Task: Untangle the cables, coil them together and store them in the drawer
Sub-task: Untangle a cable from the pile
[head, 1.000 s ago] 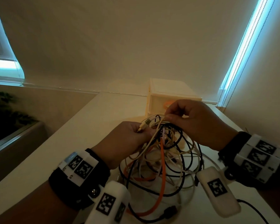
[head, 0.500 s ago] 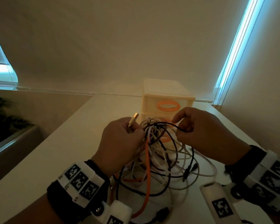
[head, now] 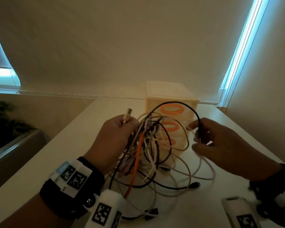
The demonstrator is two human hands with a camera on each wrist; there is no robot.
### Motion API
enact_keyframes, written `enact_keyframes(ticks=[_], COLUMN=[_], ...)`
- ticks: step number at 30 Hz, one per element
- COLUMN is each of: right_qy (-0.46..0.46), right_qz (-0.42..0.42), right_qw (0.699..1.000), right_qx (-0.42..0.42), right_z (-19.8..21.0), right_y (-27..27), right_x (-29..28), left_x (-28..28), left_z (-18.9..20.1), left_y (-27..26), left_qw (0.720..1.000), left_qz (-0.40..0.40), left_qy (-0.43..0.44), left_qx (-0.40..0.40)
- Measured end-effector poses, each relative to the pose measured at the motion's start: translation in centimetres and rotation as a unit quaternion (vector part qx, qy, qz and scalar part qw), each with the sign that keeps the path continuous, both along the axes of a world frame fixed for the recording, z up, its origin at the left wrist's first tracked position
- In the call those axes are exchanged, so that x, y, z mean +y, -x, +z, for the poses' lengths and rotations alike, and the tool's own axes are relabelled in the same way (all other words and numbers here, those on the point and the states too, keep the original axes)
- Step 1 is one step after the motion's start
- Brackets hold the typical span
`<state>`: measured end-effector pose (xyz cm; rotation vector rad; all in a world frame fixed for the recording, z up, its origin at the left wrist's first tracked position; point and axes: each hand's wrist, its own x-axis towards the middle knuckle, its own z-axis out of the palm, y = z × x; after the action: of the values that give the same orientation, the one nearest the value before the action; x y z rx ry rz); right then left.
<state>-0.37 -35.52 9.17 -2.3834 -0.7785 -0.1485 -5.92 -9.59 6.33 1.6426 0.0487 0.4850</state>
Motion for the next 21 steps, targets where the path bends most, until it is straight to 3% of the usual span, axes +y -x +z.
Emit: enact_keyframes(ticks=[2,5,6,8,10,15,18,21], right_qy=[-0.002,-0.194,-0.219,-0.14,-0.074,-0.194,-0.256,-0.188], right_qz=[0.044,0.072,0.065,0.058,0.067,-0.025,-0.047,-0.027], right_qw=[0.998,0.969,0.964,0.986,0.995,0.977,0.965,0.978], right_qx=[0.051,0.138,0.136,0.074,0.009,-0.088,-0.012,0.085], right_z=[0.3,1.4,1.5,1.1,-0.2,-2.9,-3.9,-3.9], right_y=[0.0,-0.2,-0.4,-0.8,-1.2,-2.5,-2.6,-2.4], right_x=[-0.1,0.4,1.0,2.4,3.8,3.3,2.2,0.7], left_x=[-0.5,-0.4,-0.4,-0.6,-0.8,0.0,0.5,0.1], left_z=[0.0,-0.4,-0.5,-0.6,-0.6,-0.4,-0.4,-0.3], left_y=[0.2,0.1,0.2,0.3,0.4,-0.1,-0.3,-0.1], left_qw=[0.999,0.996,0.995,0.993,0.993,0.999,0.997,0.998], left_qz=[0.002,-0.01,-0.032,-0.074,-0.062,0.038,0.041,0.012], left_qy=[-0.048,-0.082,-0.087,-0.089,-0.094,-0.023,0.067,0.056], left_qx=[-0.016,-0.029,-0.032,-0.023,-0.03,-0.028,0.003,0.009])
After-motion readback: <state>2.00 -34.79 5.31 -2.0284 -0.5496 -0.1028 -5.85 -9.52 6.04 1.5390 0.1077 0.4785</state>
